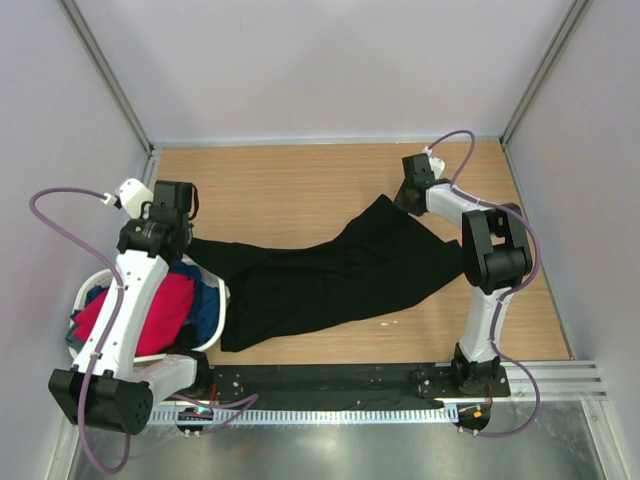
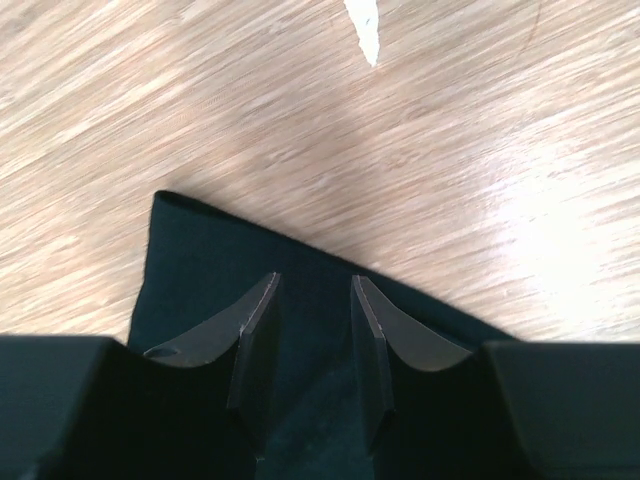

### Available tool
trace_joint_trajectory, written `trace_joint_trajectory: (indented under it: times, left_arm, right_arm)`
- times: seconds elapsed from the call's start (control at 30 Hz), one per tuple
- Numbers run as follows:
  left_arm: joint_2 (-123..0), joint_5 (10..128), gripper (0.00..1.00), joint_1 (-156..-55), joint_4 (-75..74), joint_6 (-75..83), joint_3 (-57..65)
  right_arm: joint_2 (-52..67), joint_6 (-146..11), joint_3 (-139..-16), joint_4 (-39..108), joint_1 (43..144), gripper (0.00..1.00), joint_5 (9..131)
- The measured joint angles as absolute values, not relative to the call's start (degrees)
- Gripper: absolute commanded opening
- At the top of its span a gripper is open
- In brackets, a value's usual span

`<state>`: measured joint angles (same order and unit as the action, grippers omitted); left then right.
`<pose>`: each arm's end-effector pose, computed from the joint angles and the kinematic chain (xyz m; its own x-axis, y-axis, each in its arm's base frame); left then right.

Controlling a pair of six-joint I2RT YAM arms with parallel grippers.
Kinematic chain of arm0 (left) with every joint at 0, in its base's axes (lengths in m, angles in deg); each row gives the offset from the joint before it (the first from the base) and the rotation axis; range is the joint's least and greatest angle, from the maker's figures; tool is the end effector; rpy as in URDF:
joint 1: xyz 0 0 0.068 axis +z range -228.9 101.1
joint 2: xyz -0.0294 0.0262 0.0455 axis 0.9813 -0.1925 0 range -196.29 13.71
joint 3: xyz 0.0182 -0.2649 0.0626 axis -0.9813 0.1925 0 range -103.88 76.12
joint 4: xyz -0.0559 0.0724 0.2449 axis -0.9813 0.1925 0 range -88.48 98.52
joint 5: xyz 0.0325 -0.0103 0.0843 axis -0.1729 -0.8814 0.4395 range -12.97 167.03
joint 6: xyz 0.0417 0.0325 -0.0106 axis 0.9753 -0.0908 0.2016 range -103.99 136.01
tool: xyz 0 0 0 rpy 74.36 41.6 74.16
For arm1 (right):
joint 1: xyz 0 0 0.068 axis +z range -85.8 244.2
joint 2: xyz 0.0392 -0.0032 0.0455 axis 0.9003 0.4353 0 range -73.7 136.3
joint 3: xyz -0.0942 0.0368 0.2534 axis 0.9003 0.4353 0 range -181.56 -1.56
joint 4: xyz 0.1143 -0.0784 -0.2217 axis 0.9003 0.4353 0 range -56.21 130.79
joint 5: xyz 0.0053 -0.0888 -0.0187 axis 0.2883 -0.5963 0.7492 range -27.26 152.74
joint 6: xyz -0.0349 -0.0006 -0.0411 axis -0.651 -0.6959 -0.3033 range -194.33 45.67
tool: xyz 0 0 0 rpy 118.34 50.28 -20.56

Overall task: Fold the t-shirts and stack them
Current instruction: Flatten the tshirt out

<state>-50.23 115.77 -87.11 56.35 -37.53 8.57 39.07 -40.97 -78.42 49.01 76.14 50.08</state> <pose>0.2096 -0.0078 0.3466 -0.2362 -0.5998 -0.7645 -0.7850 0.5815 -0.2138 0.4164 0.0800 0.1771 -0.6733 0.4061 -0.6179 0.3628 0.9096 0.2025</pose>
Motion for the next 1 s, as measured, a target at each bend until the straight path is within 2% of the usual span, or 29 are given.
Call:
trace_joint_trajectory:
  times: [0.27, 0.43, 0.5, 0.53, 0.63, 0.7, 1.0]
  left_arm:
    - [-50.23, 115.75, 0.0, -87.11, 56.17, -37.53, 8.57]
    - [-50.23, 115.69, 0.0, -87.11, 56.15, -37.53, 8.57]
    - [-50.23, 115.51, 0.0, -87.09, 56.15, -37.51, 8.57]
    - [-50.23, 115.49, 0.0, -87.09, 56.15, -37.51, 8.57]
    - [-50.23, 115.38, 0.0, -87.07, 56.11, -37.29, 8.57]
    - [-50.32, 115.36, 0.0, -87.07, 55.93, -37.03, 8.57]
    - [-54.49, 113.98, 0.0, -87.02, 53.81, -33.9, 4.96]
  right_arm:
    - [41.84, -42.5, -79.8, 50.5, 76.05, 0.4, 47.83]
    - [41.95, -42.69, -79.8, 50.98, 75.94, 0.33, 47.63]
    - [41.98, -42.69, -79.8, 51.0, 75.94, 0.23, 47.54]
    - [41.98, -42.72, -79.8, 51.0, 75.94, 0.23, 47.54]
    - [42.19, -42.83, -79.84, 51.0, 75.81, 0.12, 47.39]
    - [42.52, -43.15, -80.41, 51.09, 75.79, 0.01, 47.24]
    - [43.48, -44.99, -85.02, 52.55, 74.26, 0.01, 46.47]
